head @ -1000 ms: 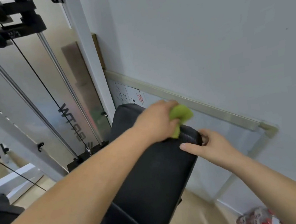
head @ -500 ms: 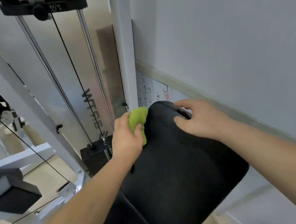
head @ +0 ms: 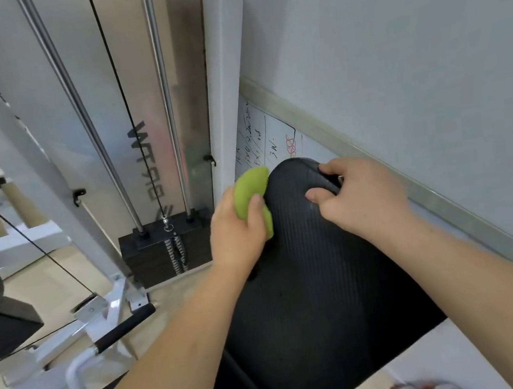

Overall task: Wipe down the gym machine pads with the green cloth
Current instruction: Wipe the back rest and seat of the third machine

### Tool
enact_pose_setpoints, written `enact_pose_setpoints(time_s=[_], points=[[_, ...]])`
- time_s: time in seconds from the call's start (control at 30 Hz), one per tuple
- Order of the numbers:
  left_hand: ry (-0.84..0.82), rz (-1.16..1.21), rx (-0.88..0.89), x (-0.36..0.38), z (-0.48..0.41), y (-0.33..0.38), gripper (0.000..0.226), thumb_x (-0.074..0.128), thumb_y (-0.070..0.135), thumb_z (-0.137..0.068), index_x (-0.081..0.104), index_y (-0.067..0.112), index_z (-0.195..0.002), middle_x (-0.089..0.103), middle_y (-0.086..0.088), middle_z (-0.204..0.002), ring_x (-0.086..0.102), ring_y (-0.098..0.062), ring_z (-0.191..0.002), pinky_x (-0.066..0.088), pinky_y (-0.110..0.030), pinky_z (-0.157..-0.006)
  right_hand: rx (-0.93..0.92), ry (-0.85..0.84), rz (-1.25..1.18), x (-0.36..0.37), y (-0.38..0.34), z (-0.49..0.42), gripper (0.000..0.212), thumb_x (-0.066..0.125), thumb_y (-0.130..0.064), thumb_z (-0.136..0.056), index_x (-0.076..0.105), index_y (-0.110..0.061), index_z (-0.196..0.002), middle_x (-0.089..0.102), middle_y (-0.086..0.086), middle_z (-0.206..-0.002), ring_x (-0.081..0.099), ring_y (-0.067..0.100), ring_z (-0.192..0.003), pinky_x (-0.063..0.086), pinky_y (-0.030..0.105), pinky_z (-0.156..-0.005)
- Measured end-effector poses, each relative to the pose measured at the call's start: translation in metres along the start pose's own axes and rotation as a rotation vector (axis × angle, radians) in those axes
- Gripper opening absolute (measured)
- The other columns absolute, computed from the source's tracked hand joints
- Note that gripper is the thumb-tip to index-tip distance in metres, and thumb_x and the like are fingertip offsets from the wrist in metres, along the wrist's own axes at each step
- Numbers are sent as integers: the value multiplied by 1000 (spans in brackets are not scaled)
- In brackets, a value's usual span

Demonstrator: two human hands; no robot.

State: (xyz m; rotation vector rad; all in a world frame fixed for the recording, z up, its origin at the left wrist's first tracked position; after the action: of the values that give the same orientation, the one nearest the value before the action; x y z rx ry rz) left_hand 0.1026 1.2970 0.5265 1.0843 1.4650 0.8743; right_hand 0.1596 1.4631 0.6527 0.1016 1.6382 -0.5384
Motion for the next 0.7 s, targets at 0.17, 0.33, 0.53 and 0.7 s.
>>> enact_pose_setpoints(time_s=[0.17,0.33,0.53,0.7], points=[[-155,-252,-421,-41,32,-77,36,49,43,-103,57,17,-126,69,-11,-115,62,-35,-113,42,-35,-84,-5,8,30,-2,-5,7,50,66,-51,-90,61,-37,-138,66,-11,-126,61,21,-120,51,39,-95],[-229,-249,-326,-28,-10,-36,40,50,49,-99,61,20,-125,70,-8,-119,62,-32,-115,48,-39,-96,-78,17,143,-2,-9,12,34,61,-50,-89,68,-30,-116,68,-7,-111,61,25,-113,55,41,-83],[-320,93,-39,-8,-48,8,43,54,37,-96,58,31,-138,65,7,-129,58,-16,-120,45,-35,-106,-269,49,352,15,-37,4,79,69,-54,-89,38,-23,-156,50,1,-149,47,29,-135,50,44,-95],[-18,13,-182,-14,25,-74,39,45,38,-99,55,19,-132,64,-3,-120,59,-25,-112,46,-45,-102,-251,100,409,23,-42,-5,67,68,-55,-90,47,-28,-148,59,-2,-137,51,26,-126,47,37,-82]])
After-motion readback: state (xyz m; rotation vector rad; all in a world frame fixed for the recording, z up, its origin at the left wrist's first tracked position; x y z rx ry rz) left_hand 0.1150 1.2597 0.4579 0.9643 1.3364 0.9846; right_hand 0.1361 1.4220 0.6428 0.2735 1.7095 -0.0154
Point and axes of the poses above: each hand's wrist, its own z-axis away from the middle knuckle, its own x-axis out of the palm, y = z × x, the point moved 1 cm from there along -z, towards the middle knuckle
